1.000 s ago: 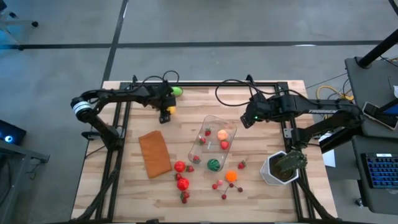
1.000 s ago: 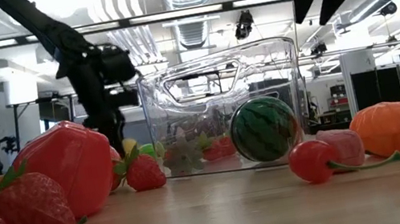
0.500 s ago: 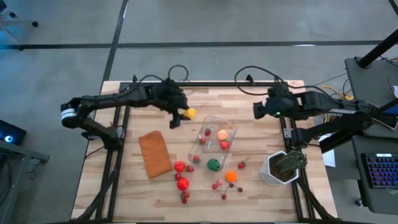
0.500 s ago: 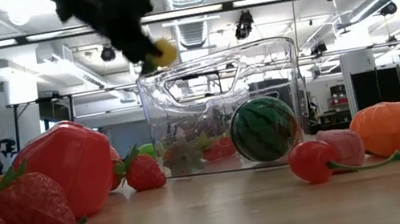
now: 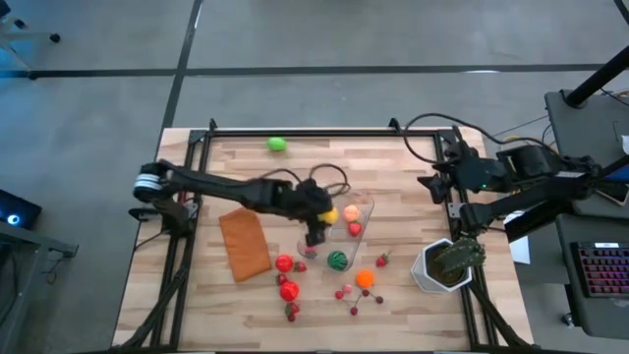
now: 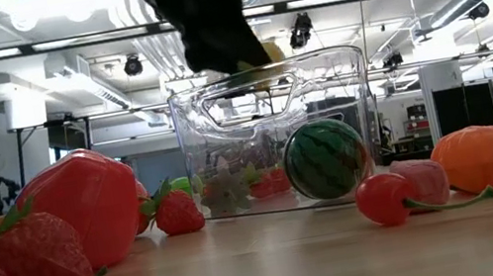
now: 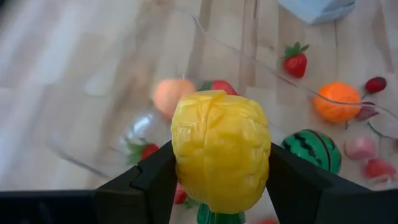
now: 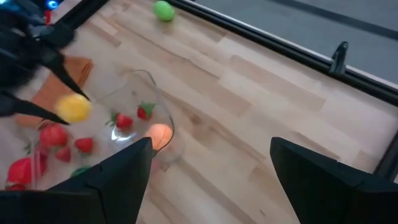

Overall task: Pick and placing Produce into tupperware
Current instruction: Put the yellow pineapple into the transparent bin, then put the green melon into the transparent bin

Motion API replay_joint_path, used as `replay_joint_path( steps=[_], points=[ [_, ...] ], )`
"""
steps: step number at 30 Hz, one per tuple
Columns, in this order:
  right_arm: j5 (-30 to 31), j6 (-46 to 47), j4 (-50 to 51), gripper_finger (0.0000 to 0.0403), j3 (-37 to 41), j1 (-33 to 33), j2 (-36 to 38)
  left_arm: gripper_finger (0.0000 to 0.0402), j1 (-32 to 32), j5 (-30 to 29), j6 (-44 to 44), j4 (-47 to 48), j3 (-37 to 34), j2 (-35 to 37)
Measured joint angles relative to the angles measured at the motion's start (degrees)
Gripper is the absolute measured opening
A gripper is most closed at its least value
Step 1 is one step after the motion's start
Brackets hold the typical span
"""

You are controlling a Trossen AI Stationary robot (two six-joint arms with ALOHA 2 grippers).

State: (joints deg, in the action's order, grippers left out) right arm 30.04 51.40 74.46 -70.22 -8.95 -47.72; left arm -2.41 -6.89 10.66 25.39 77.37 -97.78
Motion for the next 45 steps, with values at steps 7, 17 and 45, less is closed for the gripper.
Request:
replay_joint_path(
  steps=[7, 17, 45],
  points=[
    [0.0, 0.0, 0.4, 0.0318, 0.1, -1.9, 0.9, 0.0232, 0.1, -0.3, 11.8, 6.5, 5.7, -8.9],
    [2.1, -1.0, 0.7, 0.0318, 0.2, -1.9, 0.8, 0.0314, 1.9, -5.2, 12.9, 26.6, 12.6, -6.1],
    [7.4, 26.6, 1.6, 0.0318, 9.1, -1.8, 0.3, 0.0317, 46.0, 6.9, -55.0, 27.5, 10.3, -7.3]
  ],
)
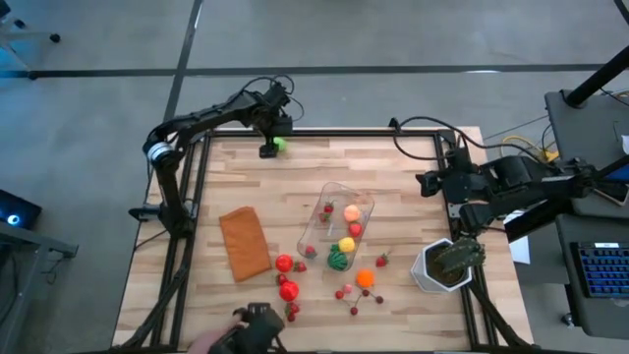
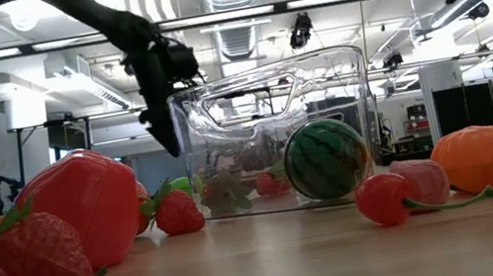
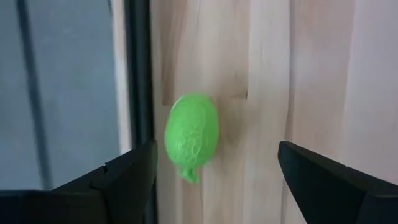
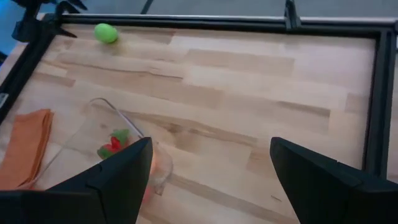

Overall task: Pick and placing Produce into tupperware
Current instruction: Put the green melon into the transparent bin

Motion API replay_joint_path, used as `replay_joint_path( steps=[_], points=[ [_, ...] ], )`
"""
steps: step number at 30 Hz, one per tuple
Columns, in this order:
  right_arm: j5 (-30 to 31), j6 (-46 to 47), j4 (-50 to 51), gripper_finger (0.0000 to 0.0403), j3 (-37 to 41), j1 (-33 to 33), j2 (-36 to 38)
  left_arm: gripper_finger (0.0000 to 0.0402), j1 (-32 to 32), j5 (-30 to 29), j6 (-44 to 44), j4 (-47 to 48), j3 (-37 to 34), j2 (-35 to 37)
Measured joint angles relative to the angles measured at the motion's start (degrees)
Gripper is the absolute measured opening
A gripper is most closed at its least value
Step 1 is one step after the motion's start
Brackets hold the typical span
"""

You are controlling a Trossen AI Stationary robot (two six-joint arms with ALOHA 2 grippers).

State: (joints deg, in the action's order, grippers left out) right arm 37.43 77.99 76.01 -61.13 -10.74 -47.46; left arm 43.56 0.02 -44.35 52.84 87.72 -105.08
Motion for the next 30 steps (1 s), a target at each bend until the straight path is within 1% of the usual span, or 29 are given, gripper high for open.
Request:
replay_joint_path(
  steps=[4, 7, 17, 23, 26, 30],
  points=[
    [0.1, 2.2, -0.3, 0.0318, 1.5, 0.0, -0.3, 0.0317, 1.5, 1.2, -0.2, -2.9, 0.0, -2.3],
    [0.1, 3.0, -1.5, 0.0318, 2.4, 0.0, -0.4, 0.0317, 1.7, 1.1, -2.4, -2.9, 0.0, -3.5],
    [0.1, 3.5, -2.2, 0.0318, 2.9, 0.0, -0.6, 0.0317, 1.8, 1.8, -2.5, -3.1, 0.0, -7.1],
    [0.1, 3.2, -2.6, 0.0318, 2.5, 0.0, -0.6, 0.0317, 1.8, 0.8, -2.6, -2.9, 0.0, -9.2],
    [-0.1, 3.2, -2.7, 0.0318, 2.5, 0.0, -0.6, 0.0317, 2.0, -0.8, -2.6, -3.2, 0.0, -9.3],
    [-0.3, 2.7, -2.8, 0.0318, 2.5, 0.0, -0.6, 0.0317, 2.3, -1.1, -2.6, -3.2, 0.0, -9.3]
  ],
)
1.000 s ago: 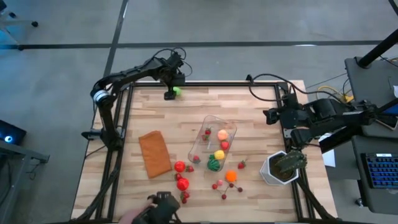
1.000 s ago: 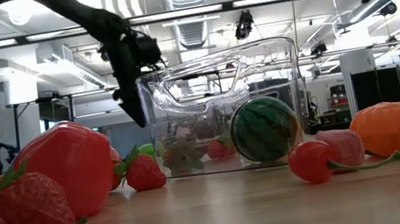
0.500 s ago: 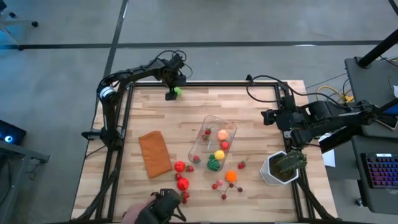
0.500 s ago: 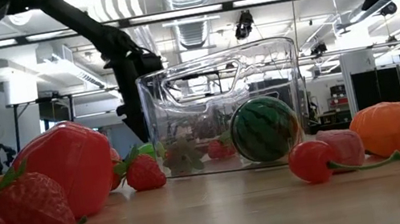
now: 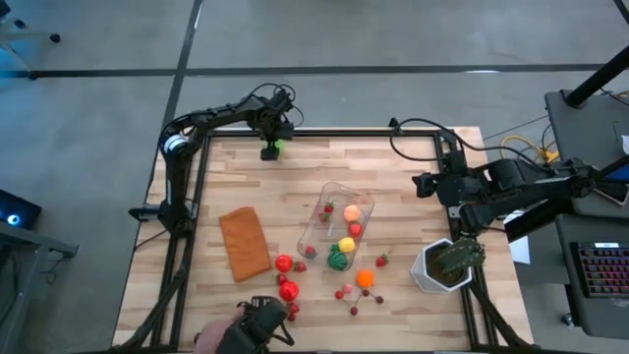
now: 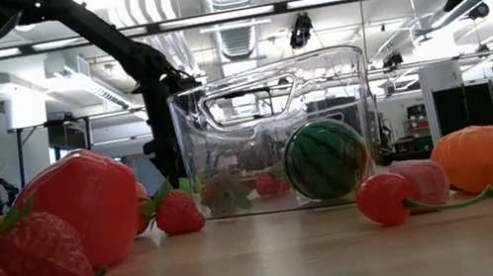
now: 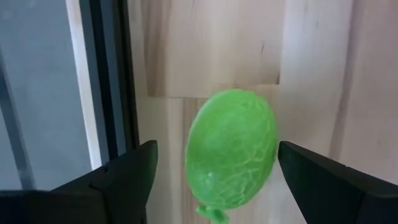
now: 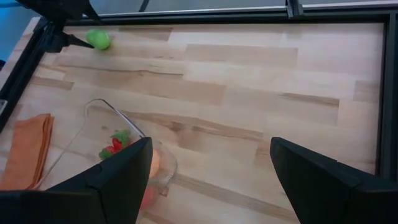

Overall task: Pick and placing Produce into tupperware
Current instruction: Put the green melon into the transparent bin

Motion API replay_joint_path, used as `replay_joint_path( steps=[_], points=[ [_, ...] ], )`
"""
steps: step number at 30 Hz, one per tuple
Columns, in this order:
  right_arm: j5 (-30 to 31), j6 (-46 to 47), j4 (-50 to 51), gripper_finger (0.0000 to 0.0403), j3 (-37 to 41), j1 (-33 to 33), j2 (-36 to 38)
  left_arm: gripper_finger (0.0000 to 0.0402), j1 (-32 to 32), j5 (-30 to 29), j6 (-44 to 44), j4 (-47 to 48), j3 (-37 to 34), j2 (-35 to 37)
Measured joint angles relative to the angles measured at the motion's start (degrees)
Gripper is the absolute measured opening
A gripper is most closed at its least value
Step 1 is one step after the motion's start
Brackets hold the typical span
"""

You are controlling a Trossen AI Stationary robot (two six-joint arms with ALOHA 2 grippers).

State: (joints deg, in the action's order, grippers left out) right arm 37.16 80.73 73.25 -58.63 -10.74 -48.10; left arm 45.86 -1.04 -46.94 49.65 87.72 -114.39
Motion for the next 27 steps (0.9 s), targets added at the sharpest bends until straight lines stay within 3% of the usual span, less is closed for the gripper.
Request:
replay_joint_path(
  steps=[16, 27],
  points=[
    [0.0, -1.4, -0.1, 0.0318, 0.0, 0.0, 0.0, 0.0316, -0.2, -2.6, 1.6, -3.5, -4.9, 0.0],
    [0.0, -1.4, -0.1, 0.0318, 0.0, 0.0, 0.0, 0.0241, -0.3, -2.6, 6.1, -7.4, -4.9, 0.0]
  ],
)
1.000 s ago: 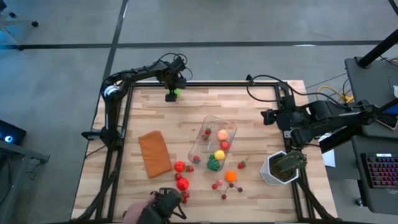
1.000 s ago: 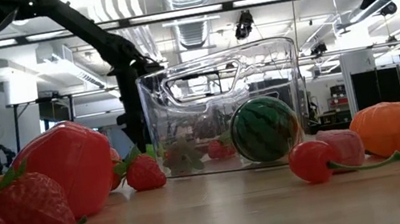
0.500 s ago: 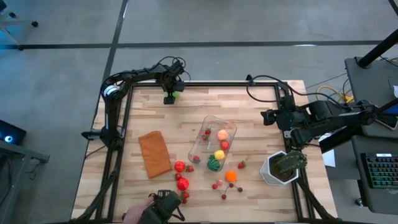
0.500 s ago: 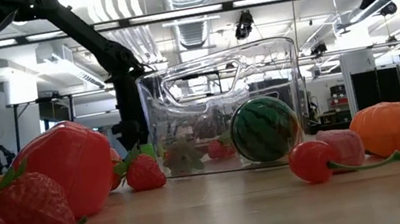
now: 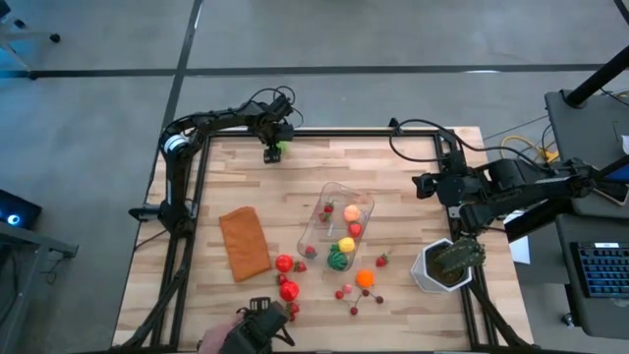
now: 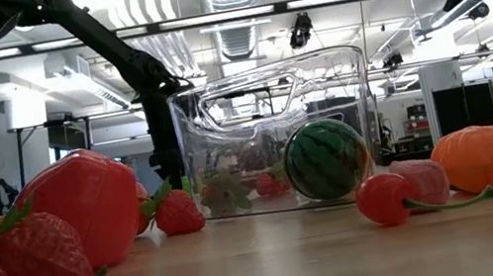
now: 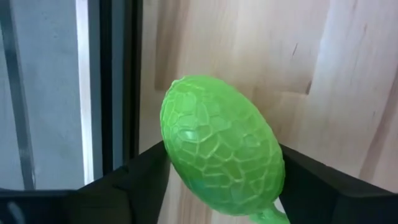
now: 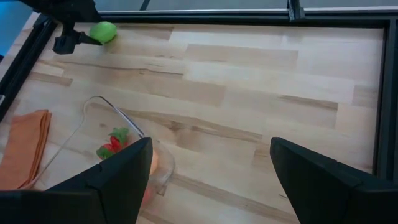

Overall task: Pick and placing Produce into tupperware
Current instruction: Put the green melon into the transparent bin

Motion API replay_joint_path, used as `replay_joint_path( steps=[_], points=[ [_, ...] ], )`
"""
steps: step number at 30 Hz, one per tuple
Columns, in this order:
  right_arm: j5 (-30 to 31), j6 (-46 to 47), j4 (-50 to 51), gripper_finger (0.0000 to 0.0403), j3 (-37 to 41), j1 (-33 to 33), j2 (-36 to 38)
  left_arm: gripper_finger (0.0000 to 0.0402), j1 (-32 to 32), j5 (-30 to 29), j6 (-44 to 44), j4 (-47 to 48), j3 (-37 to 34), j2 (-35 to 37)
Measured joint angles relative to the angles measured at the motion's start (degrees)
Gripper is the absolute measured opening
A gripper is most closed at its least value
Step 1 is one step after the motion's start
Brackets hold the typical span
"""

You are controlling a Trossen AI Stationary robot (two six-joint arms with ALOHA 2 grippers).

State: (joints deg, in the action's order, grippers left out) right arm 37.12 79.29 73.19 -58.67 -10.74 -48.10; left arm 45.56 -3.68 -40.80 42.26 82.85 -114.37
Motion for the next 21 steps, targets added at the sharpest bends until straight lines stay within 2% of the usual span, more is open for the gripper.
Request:
replay_joint_path(
  steps=[9, 14, 16, 19, 21],
  points=[
    [0.0, -0.3, 0.0, 0.0318, 0.0, 0.0, 0.0, 0.0218, -1.5, 0.1, 1.9, 0.7, 0.0, 1.8],
    [-0.5, -0.5, 0.0, 0.0318, 0.0, 0.0, 0.0, 0.0218, -5.6, 1.1, 9.9, 3.7, 0.0, 7.9],
    [-1.5, -1.2, 0.0, 0.0318, 0.0, 0.0, 0.0, 0.0217, -8.7, 4.6, 15.9, 4.8, 0.5, 12.0],
    [-3.0, -3.0, 0.0, 0.0318, 0.0, 0.0, 0.0, 0.0217, -15.4, 13.8, 22.9, 3.7, 0.6, 19.3],
    [-4.2, -4.5, -0.2, 0.0318, 0.0, 0.0, 0.0, 0.0217, -22.0, 15.1, 24.1, 0.8, 0.6, 23.4]
  ],
)
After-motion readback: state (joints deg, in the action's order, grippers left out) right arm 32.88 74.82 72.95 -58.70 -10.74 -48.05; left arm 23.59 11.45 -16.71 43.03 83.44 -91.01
